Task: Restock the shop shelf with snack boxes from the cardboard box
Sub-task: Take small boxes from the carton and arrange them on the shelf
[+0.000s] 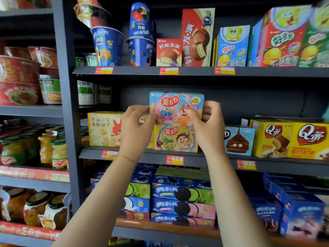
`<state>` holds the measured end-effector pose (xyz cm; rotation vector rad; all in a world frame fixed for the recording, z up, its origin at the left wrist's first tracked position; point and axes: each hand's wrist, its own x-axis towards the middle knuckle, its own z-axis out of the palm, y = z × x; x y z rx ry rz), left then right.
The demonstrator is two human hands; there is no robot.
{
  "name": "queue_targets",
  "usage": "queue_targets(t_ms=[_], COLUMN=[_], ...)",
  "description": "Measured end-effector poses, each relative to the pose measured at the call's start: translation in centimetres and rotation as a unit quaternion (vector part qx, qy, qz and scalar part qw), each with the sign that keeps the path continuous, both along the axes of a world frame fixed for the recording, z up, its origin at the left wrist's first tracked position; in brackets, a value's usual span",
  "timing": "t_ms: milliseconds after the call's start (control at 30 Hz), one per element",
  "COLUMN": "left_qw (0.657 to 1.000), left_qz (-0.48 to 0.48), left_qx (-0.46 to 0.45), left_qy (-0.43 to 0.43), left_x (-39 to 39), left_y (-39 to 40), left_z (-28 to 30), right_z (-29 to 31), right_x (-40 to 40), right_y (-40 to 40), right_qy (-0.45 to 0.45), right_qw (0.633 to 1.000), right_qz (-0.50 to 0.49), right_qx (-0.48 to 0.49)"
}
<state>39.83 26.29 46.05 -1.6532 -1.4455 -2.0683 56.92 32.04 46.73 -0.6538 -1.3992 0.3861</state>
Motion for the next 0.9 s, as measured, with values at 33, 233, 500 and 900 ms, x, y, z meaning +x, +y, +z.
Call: queue_targets(t_ms=[33, 233, 500, 900], left_qw=[1.000, 0.992, 0.929, 0.896], left_qz=[0.005, 0.016, 0.197, 0.226], left_qx=[-0.010, -0.009, -0.045, -0.152], left_qy=[0.018, 0.124, 0.309, 0.352], left_x=[0.2, 1.1, -0.2, -1.2], left_y=[0.5, 2.6, 4.4, 5.9], left_z=[0.2, 0.7, 1.5, 1.7], right_z=[0.2, 1.1, 2.4, 2.5], right_x=[0.1, 0.7, 0.9, 0.5], right_y=[0.6, 2.9, 3.7, 4.3], right_qy=[-0.008, -0.078, -0.169, -0.243], right_qw=[1.000, 0.993, 0.978, 0.952], right_qz=[-0.018, -0.089, -0.105, -0.155], right_qx=[0.002, -0.015, -0.059, -0.104])
